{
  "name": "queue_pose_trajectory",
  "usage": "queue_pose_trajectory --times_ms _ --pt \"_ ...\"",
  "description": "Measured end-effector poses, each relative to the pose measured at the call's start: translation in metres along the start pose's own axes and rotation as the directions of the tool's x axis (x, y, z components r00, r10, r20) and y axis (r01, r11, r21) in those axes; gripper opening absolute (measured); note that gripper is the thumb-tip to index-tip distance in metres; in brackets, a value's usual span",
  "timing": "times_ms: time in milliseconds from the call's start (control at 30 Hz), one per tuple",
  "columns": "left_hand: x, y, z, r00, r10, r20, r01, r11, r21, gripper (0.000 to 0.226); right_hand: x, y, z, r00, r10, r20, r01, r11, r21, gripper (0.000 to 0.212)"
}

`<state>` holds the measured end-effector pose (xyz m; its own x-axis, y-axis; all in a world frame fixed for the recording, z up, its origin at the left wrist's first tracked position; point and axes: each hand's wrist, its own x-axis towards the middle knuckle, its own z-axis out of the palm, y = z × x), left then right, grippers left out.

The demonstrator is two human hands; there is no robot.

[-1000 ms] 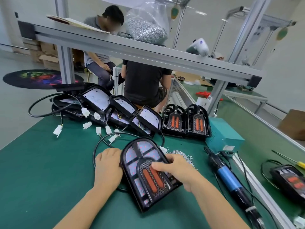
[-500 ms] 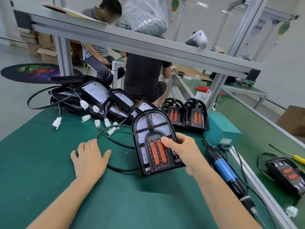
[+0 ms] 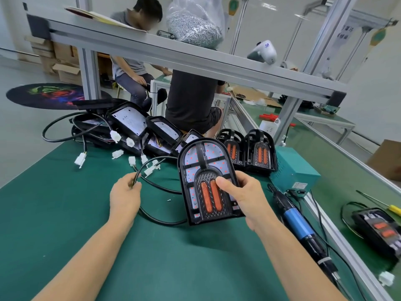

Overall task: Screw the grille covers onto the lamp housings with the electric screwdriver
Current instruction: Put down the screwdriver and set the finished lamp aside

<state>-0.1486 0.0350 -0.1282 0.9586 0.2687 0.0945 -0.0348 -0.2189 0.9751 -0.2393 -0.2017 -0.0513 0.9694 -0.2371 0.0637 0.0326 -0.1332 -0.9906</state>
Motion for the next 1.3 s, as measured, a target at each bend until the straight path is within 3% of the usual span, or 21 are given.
queue_pose_trajectory --times_ms 67,133,333,433,600,700,800,933,1033,1167,1300 --pt "-0.004 0.008 0.001 1.0 -0.009 0.02 0.014 0.966 -0.259 0.025 0.0 -0.001 0.001 1.0 -0.019 -0.011 0.019 1.0 0.012 0.021" --pt "-0.007 0.02 0.001 0.998 0.023 0.051 -0.001 0.918 -0.397 0.027 -0.001 -0.005 0.003 0.999 -0.052 -0.016 0.052 0.999 0.003 0.021" --pt "-0.008 0.064 -0.002 0.971 0.167 0.172 -0.028 0.792 -0.61 0.031 -0.001 -0.017 0.005 0.973 -0.216 -0.083 0.212 0.976 -0.054 0.026" --pt "-0.004 0.084 -0.009 0.949 0.214 0.233 0.004 0.729 -0.684 0.031 0.002 -0.024 0.003 0.963 -0.268 -0.014 0.268 0.963 -0.016 0.024" --pt "0.002 0.101 -0.022 0.9 0.271 0.342 0.07 0.684 -0.726 0.038 0.002 -0.033 0.003 0.95 -0.284 0.131 0.282 0.959 0.034 0.021" --pt "0.004 0.102 -0.029 0.851 0.29 0.438 0.173 0.632 -0.755 0.034 0.002 -0.034 0.007 0.942 -0.302 0.149 0.3 0.953 0.032 0.014" --pt "0.0 0.098 -0.028 0.823 0.25 0.51 0.22 0.687 -0.693 0.03 0.004 -0.034 0.011 0.948 -0.31 0.07 0.305 0.949 0.076 0.02" --pt "-0.011 0.096 -0.02 0.826 0.227 0.515 0.171 0.771 -0.614 0.032 0.008 -0.038 0.011 0.951 -0.31 -0.001 0.306 0.938 0.163 0.009" --pt "-0.007 0.103 -0.02 0.804 0.236 0.546 0.136 0.82 -0.556 0.039 0.011 -0.043 0.002 0.95 -0.306 0.064 0.299 0.95 0.093 0.01" --pt "0.001 0.124 -0.026 0.712 0.273 0.647 0.136 0.85 -0.508 0.037 0.011 -0.05 0.0 0.956 -0.233 0.179 0.22 0.971 0.09 0.009" --pt "0.01 0.14 -0.027 0.664 0.3 0.685 0.172 0.83 -0.53 0.038 0.012 -0.054 0.003 0.955 -0.191 0.226 0.169 0.979 0.113 0.028"
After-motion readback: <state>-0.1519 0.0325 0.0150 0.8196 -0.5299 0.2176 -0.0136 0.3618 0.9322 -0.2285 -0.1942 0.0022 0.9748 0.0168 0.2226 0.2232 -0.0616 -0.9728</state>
